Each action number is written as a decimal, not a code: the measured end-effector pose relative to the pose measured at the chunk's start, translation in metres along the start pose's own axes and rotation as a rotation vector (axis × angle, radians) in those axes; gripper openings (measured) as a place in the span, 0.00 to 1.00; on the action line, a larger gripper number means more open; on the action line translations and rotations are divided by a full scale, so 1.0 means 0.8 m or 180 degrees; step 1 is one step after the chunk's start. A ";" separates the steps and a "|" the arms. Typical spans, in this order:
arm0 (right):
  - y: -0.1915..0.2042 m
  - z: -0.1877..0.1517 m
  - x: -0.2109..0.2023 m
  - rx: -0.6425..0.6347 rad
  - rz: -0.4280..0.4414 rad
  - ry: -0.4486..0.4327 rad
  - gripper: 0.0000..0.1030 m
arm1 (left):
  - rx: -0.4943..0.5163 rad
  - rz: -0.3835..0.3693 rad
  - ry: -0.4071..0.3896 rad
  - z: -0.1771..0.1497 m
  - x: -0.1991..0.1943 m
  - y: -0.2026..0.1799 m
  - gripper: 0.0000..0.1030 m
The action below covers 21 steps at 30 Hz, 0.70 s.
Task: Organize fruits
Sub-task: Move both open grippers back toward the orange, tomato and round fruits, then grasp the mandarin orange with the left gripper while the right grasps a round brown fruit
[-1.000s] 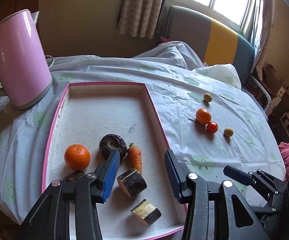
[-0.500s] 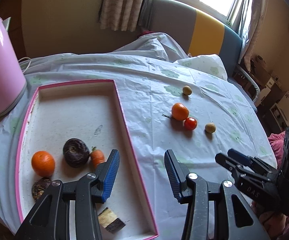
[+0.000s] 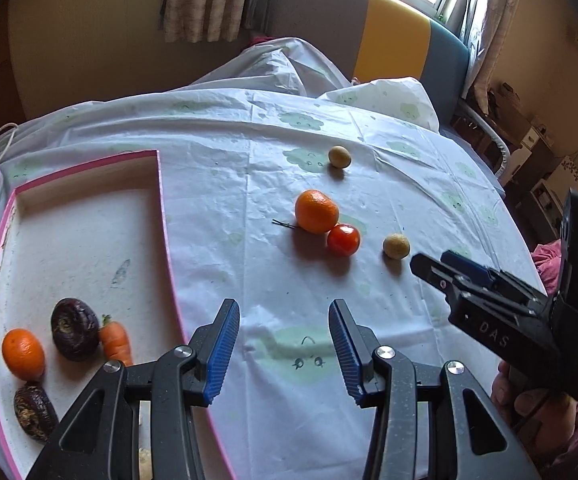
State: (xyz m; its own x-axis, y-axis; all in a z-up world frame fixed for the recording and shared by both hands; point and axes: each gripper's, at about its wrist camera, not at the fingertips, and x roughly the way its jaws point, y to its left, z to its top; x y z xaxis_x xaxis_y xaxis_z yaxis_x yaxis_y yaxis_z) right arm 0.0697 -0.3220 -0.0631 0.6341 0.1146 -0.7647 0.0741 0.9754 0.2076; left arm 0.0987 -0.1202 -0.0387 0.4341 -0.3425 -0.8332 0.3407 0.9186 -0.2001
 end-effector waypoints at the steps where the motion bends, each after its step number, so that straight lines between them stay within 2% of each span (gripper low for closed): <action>1: -0.002 0.005 0.003 -0.0001 0.0009 -0.0003 0.51 | 0.0005 0.0003 0.0008 0.002 0.003 -0.002 0.46; 8: -0.008 0.031 0.028 -0.0045 0.0037 0.0007 0.49 | -0.0006 0.0005 0.0042 0.022 0.023 -0.008 0.46; 12: -0.011 0.030 0.041 -0.0010 0.0084 0.0061 0.48 | -0.0072 -0.0008 0.0065 0.034 0.034 -0.009 0.46; 14: -0.012 0.029 0.045 -0.0016 0.0098 0.0083 0.44 | -0.0099 -0.0014 0.0072 0.040 0.038 -0.010 0.46; 21: -0.012 0.025 0.054 -0.0059 0.0118 0.0126 0.39 | -0.0142 -0.0009 0.0094 0.053 0.052 -0.014 0.46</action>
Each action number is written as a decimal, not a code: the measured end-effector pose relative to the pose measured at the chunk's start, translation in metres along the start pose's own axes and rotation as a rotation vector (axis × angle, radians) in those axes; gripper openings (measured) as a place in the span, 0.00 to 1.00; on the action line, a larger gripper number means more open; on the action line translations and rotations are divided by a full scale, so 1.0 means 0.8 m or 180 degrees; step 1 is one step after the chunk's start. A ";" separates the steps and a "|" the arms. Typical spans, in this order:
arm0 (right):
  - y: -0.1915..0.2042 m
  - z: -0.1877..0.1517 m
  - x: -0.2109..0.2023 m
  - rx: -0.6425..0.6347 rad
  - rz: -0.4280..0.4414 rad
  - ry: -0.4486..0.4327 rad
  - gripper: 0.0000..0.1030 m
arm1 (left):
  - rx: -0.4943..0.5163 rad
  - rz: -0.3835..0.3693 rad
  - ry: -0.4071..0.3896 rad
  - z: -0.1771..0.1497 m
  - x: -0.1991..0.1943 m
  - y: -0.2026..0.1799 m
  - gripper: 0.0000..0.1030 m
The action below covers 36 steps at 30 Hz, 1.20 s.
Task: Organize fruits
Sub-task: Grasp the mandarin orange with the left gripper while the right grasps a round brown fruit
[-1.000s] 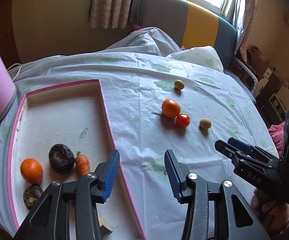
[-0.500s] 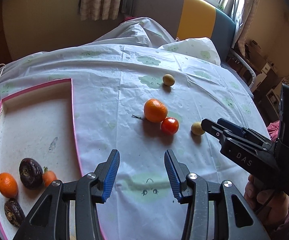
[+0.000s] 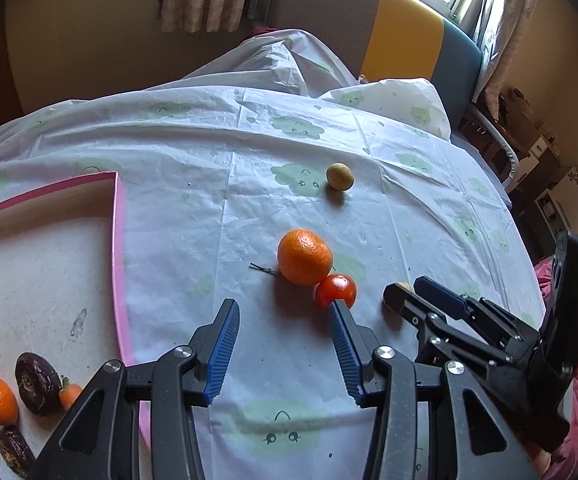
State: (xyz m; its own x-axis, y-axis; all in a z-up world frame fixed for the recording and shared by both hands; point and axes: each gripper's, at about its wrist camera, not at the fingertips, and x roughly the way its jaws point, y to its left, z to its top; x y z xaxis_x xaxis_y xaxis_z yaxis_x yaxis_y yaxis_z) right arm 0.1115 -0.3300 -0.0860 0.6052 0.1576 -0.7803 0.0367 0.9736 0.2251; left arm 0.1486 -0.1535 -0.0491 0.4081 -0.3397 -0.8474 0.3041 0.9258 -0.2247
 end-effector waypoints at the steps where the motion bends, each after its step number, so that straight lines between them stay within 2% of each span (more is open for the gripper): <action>1: 0.000 -0.001 0.001 -0.0006 0.0004 0.0012 0.35 | -0.0006 0.0004 0.0001 0.002 0.002 -0.001 0.46; 5: 0.006 -0.003 0.003 -0.0111 0.0016 0.0008 0.27 | -0.0035 0.0006 0.0007 0.008 0.010 -0.002 0.46; 13: 0.017 -0.009 0.006 -0.0341 -0.0160 -0.0035 0.27 | -0.0046 -0.0062 0.0025 0.022 0.027 -0.007 0.46; 22: 0.015 -0.010 0.008 -0.0282 -0.0206 -0.0056 0.27 | 0.0098 -0.0065 0.0099 0.035 0.048 -0.016 0.46; 32: 0.019 -0.012 0.008 -0.0323 -0.0266 -0.0059 0.27 | -0.0083 -0.0212 0.0235 0.041 0.074 -0.005 0.46; 34: 0.020 -0.012 0.009 -0.0340 -0.0286 -0.0050 0.27 | -0.0090 -0.0237 0.0215 0.040 0.075 -0.003 0.39; 36: 0.021 -0.012 0.009 -0.0347 -0.0291 -0.0062 0.27 | -0.0116 -0.0280 0.0226 0.039 0.075 -0.001 0.39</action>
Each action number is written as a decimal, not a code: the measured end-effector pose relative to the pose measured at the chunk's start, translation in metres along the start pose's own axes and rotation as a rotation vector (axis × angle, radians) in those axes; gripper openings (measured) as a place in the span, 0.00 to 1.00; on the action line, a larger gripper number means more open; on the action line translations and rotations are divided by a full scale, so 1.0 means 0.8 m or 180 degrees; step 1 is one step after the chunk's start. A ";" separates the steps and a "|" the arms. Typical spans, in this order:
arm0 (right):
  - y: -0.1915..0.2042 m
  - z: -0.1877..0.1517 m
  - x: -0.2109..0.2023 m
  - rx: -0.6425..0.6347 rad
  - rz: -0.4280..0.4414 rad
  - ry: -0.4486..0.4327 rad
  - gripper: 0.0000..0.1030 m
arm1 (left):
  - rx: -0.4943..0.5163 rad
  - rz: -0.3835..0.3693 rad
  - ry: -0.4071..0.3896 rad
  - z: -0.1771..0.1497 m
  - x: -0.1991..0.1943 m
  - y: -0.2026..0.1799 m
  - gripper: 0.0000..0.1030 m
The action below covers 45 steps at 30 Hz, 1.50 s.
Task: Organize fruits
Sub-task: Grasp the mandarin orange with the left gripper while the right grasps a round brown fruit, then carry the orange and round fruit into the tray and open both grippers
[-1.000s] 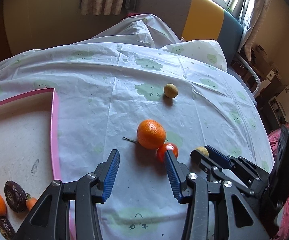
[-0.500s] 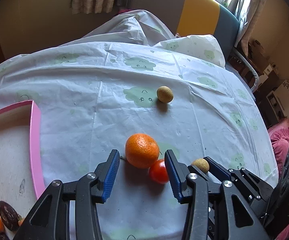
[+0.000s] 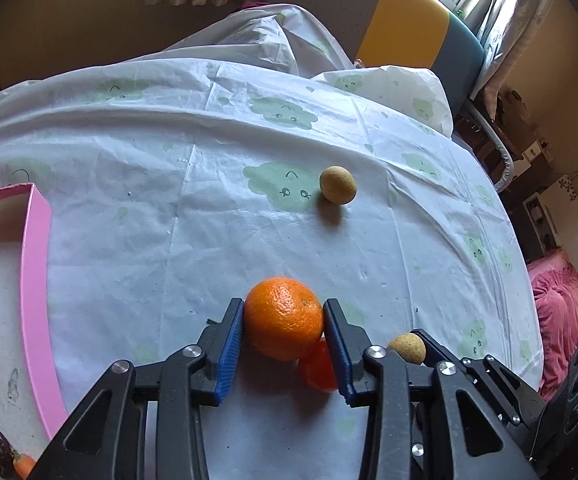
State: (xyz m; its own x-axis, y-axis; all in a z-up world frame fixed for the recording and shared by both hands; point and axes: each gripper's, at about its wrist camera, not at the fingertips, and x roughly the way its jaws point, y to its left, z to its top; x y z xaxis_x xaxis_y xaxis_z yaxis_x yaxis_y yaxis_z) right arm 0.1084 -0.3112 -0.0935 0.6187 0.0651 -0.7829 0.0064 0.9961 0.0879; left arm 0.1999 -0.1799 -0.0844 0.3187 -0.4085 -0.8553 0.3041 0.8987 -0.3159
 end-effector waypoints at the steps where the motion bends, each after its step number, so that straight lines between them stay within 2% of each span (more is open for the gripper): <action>1: 0.000 0.000 0.000 -0.0003 -0.0003 -0.0001 0.27 | -0.0002 -0.0010 0.0000 0.000 0.000 0.001 0.38; 17: -0.004 0.000 0.003 0.0034 0.0047 0.0005 0.27 | 0.0151 0.0245 -0.0199 -0.019 -0.027 0.003 0.37; 33: 0.002 -0.002 0.003 -0.0043 -0.0043 0.0002 0.27 | 0.0179 0.0365 -0.0381 -0.032 -0.060 0.008 0.37; 45: 0.007 -0.002 0.004 -0.0121 -0.0129 0.0009 0.27 | 0.0081 0.0478 -0.0616 -0.040 -0.116 0.044 0.37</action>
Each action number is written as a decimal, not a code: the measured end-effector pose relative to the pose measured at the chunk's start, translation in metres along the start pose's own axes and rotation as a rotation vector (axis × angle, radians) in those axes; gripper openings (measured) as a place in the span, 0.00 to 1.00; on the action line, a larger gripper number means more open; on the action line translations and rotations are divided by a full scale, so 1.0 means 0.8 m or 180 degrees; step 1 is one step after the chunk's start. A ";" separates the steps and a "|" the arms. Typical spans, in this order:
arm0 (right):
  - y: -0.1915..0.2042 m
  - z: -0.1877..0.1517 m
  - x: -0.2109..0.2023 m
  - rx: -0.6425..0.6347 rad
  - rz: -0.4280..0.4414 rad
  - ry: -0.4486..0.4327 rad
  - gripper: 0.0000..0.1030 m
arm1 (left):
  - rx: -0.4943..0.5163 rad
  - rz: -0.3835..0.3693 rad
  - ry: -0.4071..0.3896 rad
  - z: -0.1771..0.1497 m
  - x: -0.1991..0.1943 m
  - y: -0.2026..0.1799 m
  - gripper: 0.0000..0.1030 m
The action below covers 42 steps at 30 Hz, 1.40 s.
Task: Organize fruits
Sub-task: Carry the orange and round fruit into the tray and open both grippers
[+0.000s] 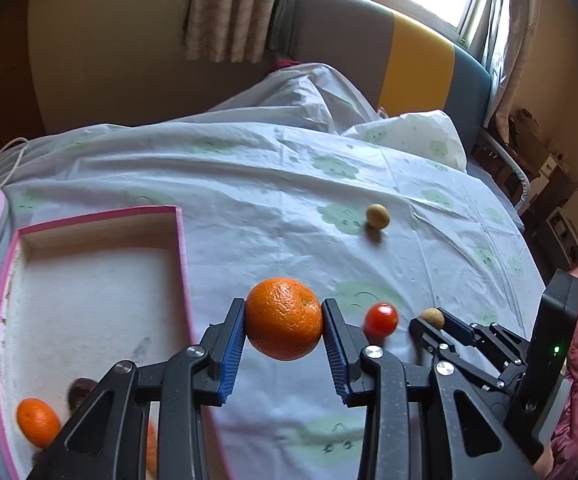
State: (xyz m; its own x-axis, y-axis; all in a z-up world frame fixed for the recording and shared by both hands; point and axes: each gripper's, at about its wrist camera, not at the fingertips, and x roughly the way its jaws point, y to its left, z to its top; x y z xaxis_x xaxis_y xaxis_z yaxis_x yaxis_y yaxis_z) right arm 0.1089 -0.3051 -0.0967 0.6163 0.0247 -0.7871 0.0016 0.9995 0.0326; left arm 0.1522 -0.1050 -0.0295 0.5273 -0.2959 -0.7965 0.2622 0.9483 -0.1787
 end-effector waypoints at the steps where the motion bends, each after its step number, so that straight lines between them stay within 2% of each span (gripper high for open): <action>1: 0.000 0.000 0.000 -0.0009 -0.0009 0.0000 0.27 | -0.0035 0.0026 -0.0010 0.000 -0.004 0.011 0.37; 10: 0.006 0.001 0.000 -0.0061 -0.0073 0.0006 0.27 | -0.0576 0.0414 -0.0007 -0.013 -0.022 0.134 0.37; 15: 0.008 0.001 0.000 -0.0098 -0.0118 0.0014 0.27 | -0.0716 0.0566 0.0068 -0.030 -0.017 0.170 0.37; 23: 0.012 0.002 -0.001 -0.0153 -0.0181 0.0031 0.27 | -0.0828 0.0586 0.0155 -0.052 -0.012 0.183 0.37; 27: 0.015 0.002 -0.003 -0.0172 -0.0223 0.0046 0.26 | -0.0786 0.0590 0.0127 -0.057 -0.015 0.179 0.38; 30: 0.016 0.001 -0.007 -0.0122 -0.0235 0.0065 0.26 | -0.0809 0.0576 0.0112 -0.058 -0.020 0.179 0.43; 35: 0.030 -0.001 -0.022 -0.0091 -0.0155 0.0026 0.26 | -0.0759 0.0585 0.0024 -0.061 -0.034 0.174 0.55; 39: 0.049 0.001 -0.040 -0.0090 -0.0012 -0.0065 0.26 | -0.0710 0.0608 -0.0107 -0.065 -0.052 0.167 0.57; 42: 0.073 0.006 -0.054 -0.0136 0.0194 -0.0113 0.26 | -0.0687 0.0675 -0.0228 -0.067 -0.067 0.163 0.60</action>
State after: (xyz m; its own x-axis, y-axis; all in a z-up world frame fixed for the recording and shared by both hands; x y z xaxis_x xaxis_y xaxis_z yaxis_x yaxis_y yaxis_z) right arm 0.0860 -0.2483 -0.0582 0.6417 0.0856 -0.7621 -0.0699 0.9961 0.0530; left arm 0.1149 0.0410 -0.0410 0.6095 -0.0889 -0.7878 -0.0334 0.9899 -0.1376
